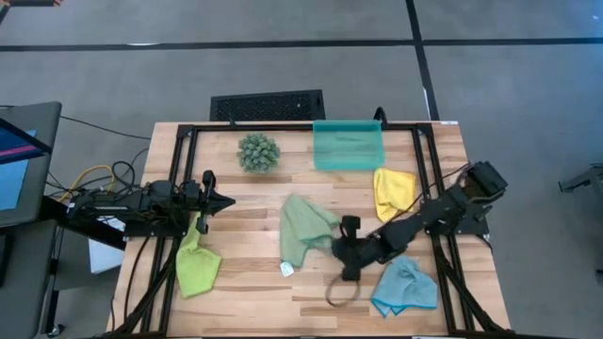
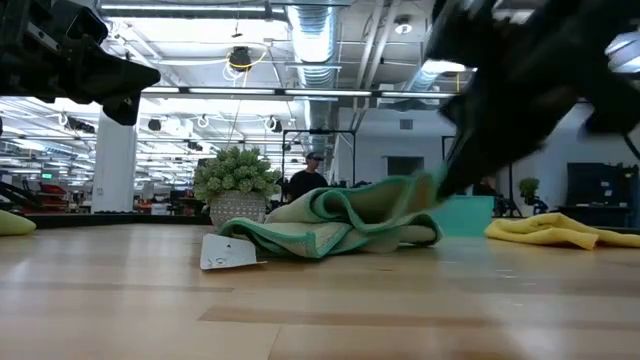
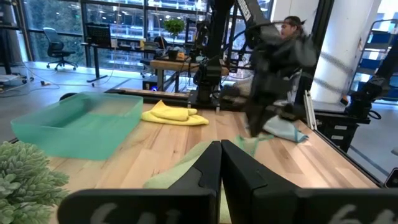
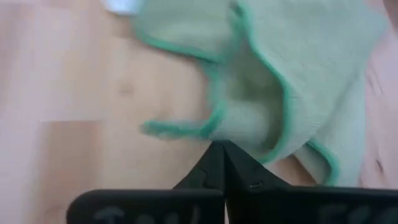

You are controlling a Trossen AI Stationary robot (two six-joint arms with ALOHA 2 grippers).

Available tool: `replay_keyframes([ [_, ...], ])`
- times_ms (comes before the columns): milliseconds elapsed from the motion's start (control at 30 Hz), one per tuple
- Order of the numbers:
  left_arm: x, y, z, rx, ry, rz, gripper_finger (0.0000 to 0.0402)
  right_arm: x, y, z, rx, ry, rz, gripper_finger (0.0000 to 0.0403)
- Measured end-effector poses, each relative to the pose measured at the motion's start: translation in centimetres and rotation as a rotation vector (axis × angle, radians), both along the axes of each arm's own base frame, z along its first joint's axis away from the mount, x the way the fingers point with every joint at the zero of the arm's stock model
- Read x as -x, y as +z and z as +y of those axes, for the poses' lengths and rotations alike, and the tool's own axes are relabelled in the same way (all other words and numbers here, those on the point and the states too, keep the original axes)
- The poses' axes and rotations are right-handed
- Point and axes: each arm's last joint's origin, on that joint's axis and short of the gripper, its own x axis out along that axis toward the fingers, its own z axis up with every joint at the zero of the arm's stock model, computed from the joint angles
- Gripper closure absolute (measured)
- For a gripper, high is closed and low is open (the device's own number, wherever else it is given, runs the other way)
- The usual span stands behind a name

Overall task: Roll microfiber towels into tight, uniform cylinder then place into a basket
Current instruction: Roll the dark green microfiber cloth

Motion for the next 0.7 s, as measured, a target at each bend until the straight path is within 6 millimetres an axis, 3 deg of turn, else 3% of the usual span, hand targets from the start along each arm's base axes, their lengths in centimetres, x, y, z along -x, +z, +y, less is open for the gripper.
replay_keyframes([
  [267,0.0,0.0,0.0,0.000,0.000,0.000,0.0402,3.2,7.6,1.5,-0.072,0.140,-0.281,0.0395],
  [367,0.0,0.0,0.0,0.000,0.000,0.000,0.0401,4.1,9.4,1.4,-0.124,0.157,-0.350,0.0397],
  [500,0.0,0.0,0.0,0.000,0.000,0.000,0.0401,4.1,7.9,1.3,-0.063,0.224,-0.242,0.0367],
  [700,0.0,0.0,0.0,0.000,0.000,0.000,0.0401,1.6,2.9,1.1,0.009,0.302,-0.033,0.0289],
])
